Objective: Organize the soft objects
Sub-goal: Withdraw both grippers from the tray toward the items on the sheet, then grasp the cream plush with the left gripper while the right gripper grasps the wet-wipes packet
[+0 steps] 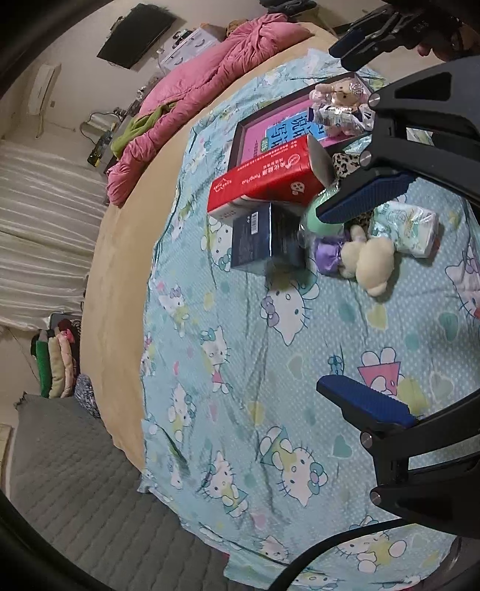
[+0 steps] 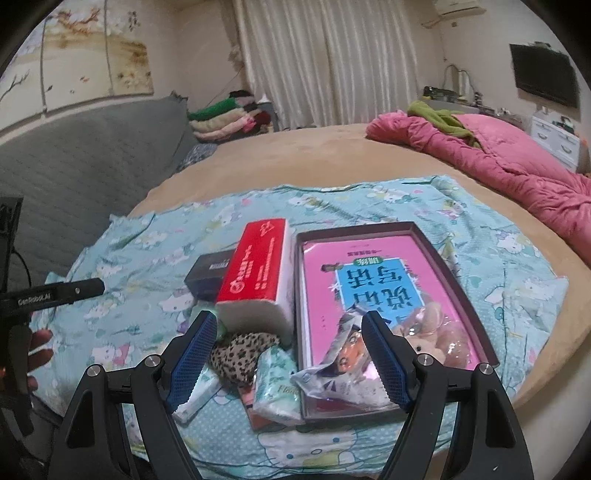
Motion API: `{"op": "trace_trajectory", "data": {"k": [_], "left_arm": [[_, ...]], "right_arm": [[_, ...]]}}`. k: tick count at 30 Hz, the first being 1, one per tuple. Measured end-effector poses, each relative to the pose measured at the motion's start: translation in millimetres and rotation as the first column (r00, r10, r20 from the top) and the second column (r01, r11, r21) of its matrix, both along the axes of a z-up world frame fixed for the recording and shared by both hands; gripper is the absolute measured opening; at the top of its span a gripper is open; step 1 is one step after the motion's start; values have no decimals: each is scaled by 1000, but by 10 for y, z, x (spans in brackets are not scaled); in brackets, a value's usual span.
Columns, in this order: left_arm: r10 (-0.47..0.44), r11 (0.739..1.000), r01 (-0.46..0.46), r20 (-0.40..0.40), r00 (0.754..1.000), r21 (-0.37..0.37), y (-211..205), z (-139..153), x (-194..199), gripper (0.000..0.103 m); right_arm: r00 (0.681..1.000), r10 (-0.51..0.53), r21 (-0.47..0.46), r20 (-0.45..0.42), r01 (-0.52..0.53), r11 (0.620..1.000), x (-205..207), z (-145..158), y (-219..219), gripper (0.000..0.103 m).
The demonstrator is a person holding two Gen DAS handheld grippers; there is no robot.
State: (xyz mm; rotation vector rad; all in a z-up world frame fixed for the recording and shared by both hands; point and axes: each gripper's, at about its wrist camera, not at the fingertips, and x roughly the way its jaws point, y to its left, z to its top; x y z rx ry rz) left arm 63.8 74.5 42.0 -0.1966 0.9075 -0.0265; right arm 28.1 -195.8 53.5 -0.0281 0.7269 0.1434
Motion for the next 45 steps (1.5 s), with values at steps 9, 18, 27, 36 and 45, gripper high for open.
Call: {"op": "trace_trajectory", "data": {"k": [9, 18, 27, 36, 45], "left_arm": [[-42, 999, 43, -44, 998, 10, -79, -166, 47, 84], [-92, 995, 94, -115, 989, 16, -260, -481, 103, 84], [-131, 991, 135, -171, 977, 13, -429, -763, 143, 84], [-140, 990, 144, -201, 970, 6, -498, -958, 232, 84], [-123, 991, 130, -229, 966, 15, -519, -1135, 438, 84]], "right_arm": [[995, 57, -72, -81, -63, 995, 45, -230, 155, 82], [967, 175, -308, -182, -226, 924, -12, -579, 579, 81], [952, 145, -380, -270, -244, 892, 99, -826, 627, 61], [933, 120, -450, -338, -273, 851, 208, -1060, 699, 43], [928, 108, -499, -356, -287, 818, 292, -1224, 731, 29]]}}
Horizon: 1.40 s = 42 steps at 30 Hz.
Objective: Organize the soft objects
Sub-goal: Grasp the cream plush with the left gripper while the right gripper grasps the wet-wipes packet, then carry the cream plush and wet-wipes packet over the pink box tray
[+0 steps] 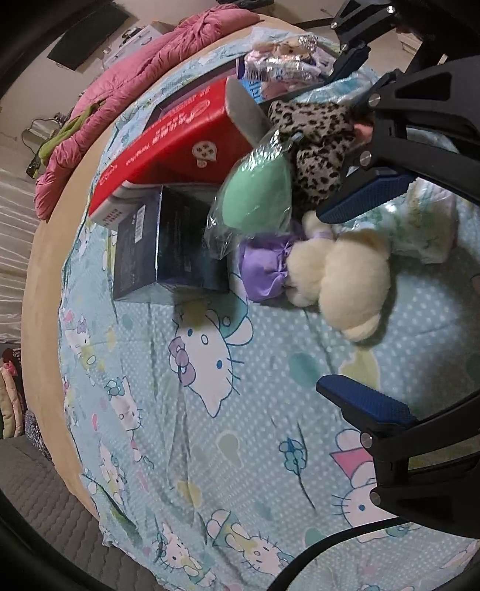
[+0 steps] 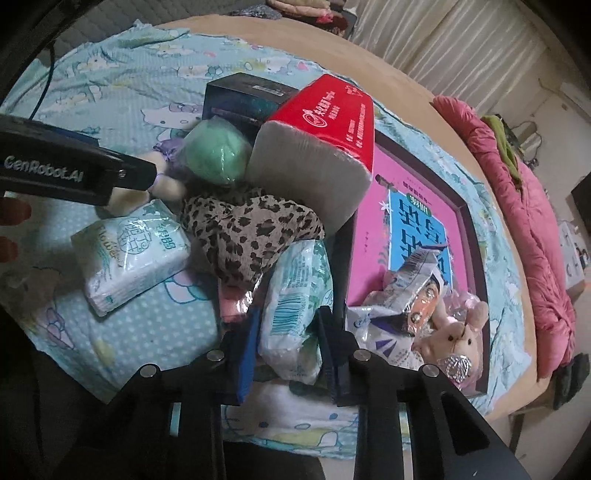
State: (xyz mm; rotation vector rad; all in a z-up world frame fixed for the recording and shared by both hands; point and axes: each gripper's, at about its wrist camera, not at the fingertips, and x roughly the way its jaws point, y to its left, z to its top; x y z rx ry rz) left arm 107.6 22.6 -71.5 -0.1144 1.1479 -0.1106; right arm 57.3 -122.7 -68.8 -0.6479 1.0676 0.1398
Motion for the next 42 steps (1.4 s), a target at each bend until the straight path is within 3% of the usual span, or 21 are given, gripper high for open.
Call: {"op": "trace_trajectory", "data": {"k": [3, 9, 11, 12, 13, 16, 23, 31, 42], "left_arm": [[-14, 1000, 14, -21, 1000, -3, -28, -86, 57, 84], [-28, 996, 25, -41, 999, -86, -4, -228, 112, 79], [-34, 993, 30, -36, 999, -113, 14, -232, 114, 71], [-42, 989, 36, -35, 999, -140, 27, -234, 115, 59], [-53, 984, 46, -36, 998, -175, 35, -239, 119, 54], [-71, 983, 64, -31, 997, -174, 8, -237, 110, 50], [-70, 981, 66, -20, 997, -181, 52, -159, 29, 46], [-20, 988, 19, -2, 1000, -155, 284, 29, -126, 46], [-12, 989, 23, 75, 997, -144, 286, 381, -282, 46]], "right_arm": [[1000, 0, 14, 0, 0, 1000, 20, 1, -27, 27], [1000, -13, 78, 9, 12, 997, 13, 78, -100, 24], [1000, -19, 110, 6, 19, 994, 8, 114, -128, 24], [1000, -26, 117, 13, 24, 993, 2, 135, -144, 23], [999, -31, 135, 14, 29, 990, 2, 160, -166, 23], [999, -40, 167, 28, 35, 985, -26, 225, -213, 23], [996, -78, 230, 34, 68, 971, -54, 349, -295, 23], [986, -168, 368, 11, 152, 917, -43, 476, -479, 23], [982, -176, 503, 61, 122, 856, -88, 685, -524, 23]]}}
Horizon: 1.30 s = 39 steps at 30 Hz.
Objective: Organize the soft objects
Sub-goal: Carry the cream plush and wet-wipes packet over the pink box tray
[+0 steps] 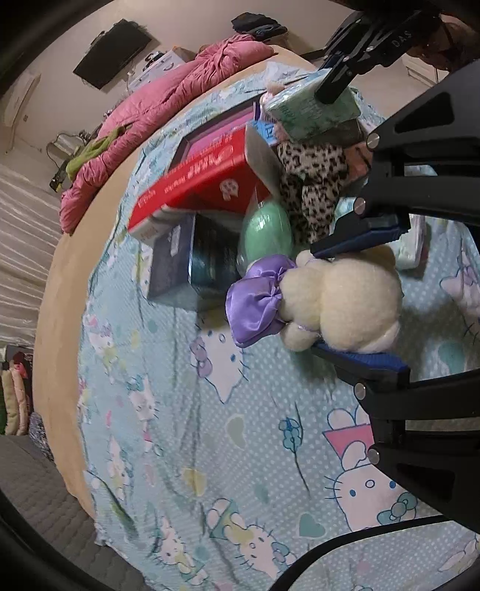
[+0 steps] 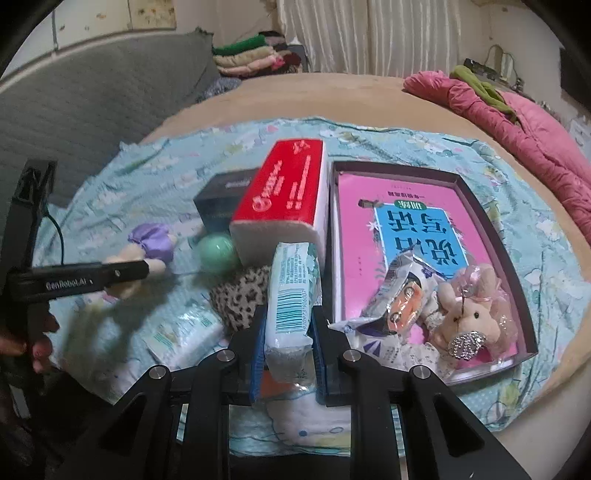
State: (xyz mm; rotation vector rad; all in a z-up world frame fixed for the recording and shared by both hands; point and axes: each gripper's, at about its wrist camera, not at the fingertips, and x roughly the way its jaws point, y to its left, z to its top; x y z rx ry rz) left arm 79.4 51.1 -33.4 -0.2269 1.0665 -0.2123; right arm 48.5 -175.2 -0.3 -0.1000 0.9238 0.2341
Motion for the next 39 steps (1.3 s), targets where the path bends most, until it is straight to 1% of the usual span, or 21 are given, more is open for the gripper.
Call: {"op": "trace_trajectory", "data": {"k": [7, 12, 17, 22, 27, 39], "left_arm": [[-54, 999, 54, 60, 997, 1, -290, 247, -55, 46], [-82, 997, 83, 107, 991, 1, -476, 429, -133, 46], [-91, 996, 92, 144, 985, -5, -658, 576, -216, 46], [-111, 994, 112, 170, 979, 6, -851, 702, -270, 46], [-138, 990, 137, 182, 974, 16, -1028, 776, -311, 46], [-182, 983, 181, 232, 956, 23, -1377, 994, -426, 46]], "right_arm": [[995, -32, 55, 96, 27, 998, -61, 229, -101, 23], [986, -49, 70, 160, 38, 997, -105, 389, -157, 23], [981, -60, 81, 186, 45, 996, -149, 478, -220, 23], [976, -78, 97, 204, 59, 994, -180, 555, -305, 23], [964, -119, 115, 237, 94, 989, -219, 664, -470, 23], [938, -208, 161, 277, 167, 973, -308, 806, -795, 23]]}}
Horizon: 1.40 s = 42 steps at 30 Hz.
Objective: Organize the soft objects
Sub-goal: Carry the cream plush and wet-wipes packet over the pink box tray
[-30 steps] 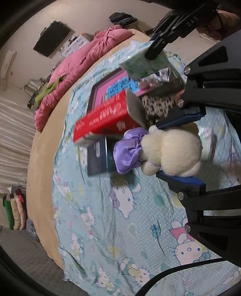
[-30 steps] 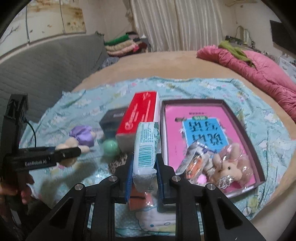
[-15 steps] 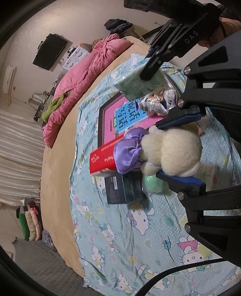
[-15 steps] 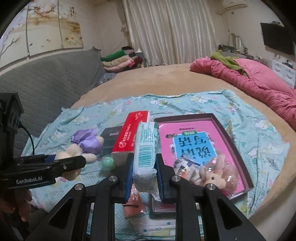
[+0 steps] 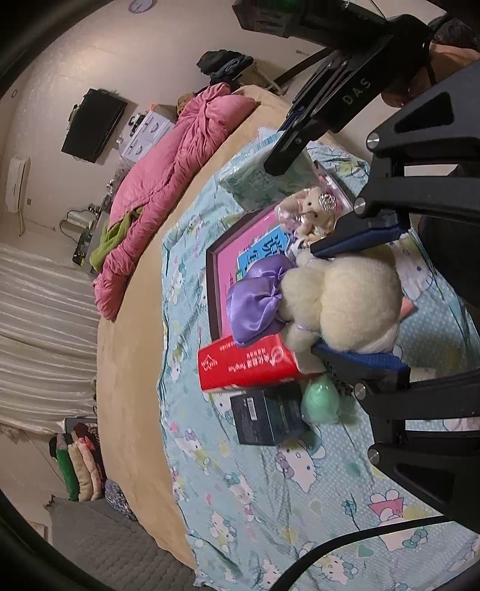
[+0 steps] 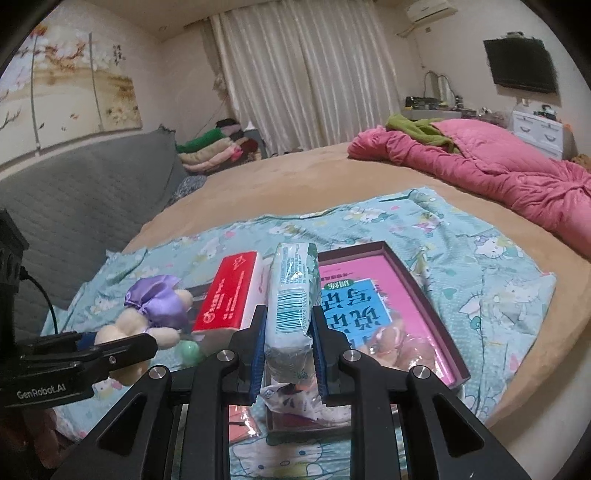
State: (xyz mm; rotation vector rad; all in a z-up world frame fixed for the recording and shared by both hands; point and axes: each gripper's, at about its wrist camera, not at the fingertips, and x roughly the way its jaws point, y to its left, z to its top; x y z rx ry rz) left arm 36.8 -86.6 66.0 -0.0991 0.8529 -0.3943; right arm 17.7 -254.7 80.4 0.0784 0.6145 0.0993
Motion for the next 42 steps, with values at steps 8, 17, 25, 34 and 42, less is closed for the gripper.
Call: {"op": "trace_trajectory", "data": {"k": [8, 17, 25, 34, 42], "left_arm": [[-31, 1000, 31, 20, 999, 2, -211, 73, -21, 46], [-65, 998, 65, 28, 997, 5, -417, 81, -28, 46], [-90, 996, 90, 29, 995, 7, -575, 70, -5, 46], [-116, 993, 116, 22, 993, 8, -760, -6, 46, 46], [-142, 990, 143, -15, 990, 15, -921, -204, 67, 46]], "right_arm": [[999, -42, 13, 25, 42, 999, -49, 65, -183, 23], [995, -87, 7, 48, 87, 996, -91, 115, -349, 23], [993, -109, 1, 52, 109, 994, -107, 120, -457, 23], [988, -140, -9, 58, 141, 990, -121, 127, -603, 23], [985, -169, 9, 44, 169, 986, -112, 66, -755, 23]]}}
